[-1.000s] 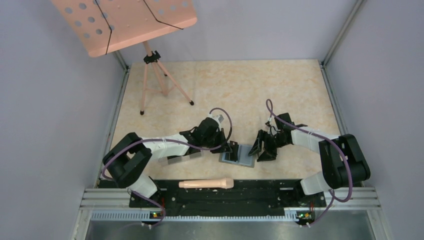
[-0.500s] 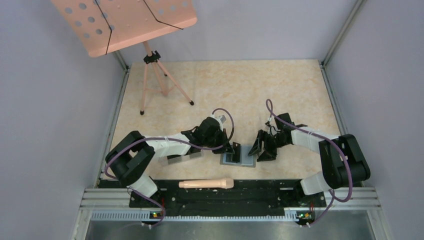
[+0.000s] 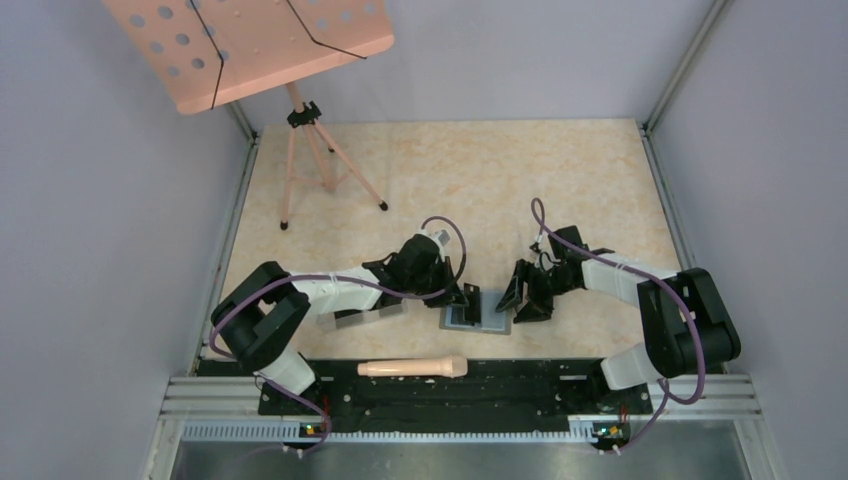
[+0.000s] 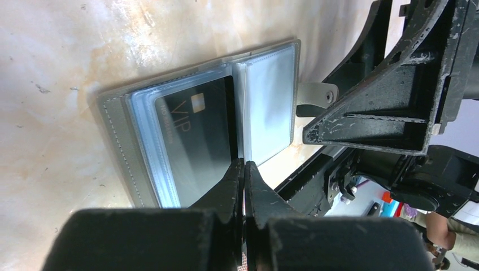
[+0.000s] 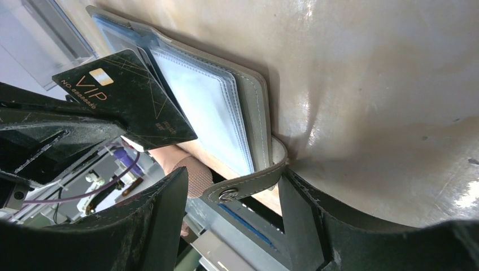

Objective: Put the credit cards into the card holder
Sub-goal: Insert the credit card into the card holder.

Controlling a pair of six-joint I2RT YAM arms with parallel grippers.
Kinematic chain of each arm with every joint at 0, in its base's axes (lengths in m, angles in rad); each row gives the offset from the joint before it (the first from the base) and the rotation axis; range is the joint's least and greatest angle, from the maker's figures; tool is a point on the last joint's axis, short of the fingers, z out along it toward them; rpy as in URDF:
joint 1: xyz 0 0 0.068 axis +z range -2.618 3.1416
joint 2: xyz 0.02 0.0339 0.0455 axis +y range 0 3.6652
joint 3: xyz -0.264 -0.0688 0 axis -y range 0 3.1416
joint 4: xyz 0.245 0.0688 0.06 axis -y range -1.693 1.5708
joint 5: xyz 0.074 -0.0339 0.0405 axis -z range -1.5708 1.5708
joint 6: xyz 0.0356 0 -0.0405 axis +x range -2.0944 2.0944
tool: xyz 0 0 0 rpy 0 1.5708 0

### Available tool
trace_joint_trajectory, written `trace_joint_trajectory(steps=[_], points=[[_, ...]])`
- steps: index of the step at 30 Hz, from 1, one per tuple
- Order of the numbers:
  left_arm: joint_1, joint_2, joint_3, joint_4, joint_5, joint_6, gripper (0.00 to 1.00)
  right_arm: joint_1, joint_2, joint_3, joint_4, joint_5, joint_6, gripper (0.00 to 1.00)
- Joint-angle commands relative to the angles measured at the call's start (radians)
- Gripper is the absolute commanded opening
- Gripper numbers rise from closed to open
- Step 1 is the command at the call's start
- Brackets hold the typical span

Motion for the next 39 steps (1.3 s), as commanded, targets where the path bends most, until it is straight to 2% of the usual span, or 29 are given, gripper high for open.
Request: trace_joint_trajectory(steps=[1, 13, 27, 39], points=[[0.005, -0.015, 0.012, -0.005, -0.037, -0.017, 0.0, 0.01, 0.003, -0.005, 0.03, 0.014, -0.021, 0.6], [0.005, 0.046, 0.021, 0.068, 0.086, -0.069, 0.0, 0.01, 0.008, -0.005, 0.032, 0.014, -0.022, 0.6], [0.002, 0.071, 0.006, 0.039, 0.112, -0.132, 0.0, 0.01, 0.011, -0.006, 0.032, 0.012, -0.025, 0.6], [0.002, 0.056, 0.044, -0.126, 0.093, -0.113, 0.0, 0.011, 0.022, -0.003, 0.032, 0.016, -0.026, 0.6]])
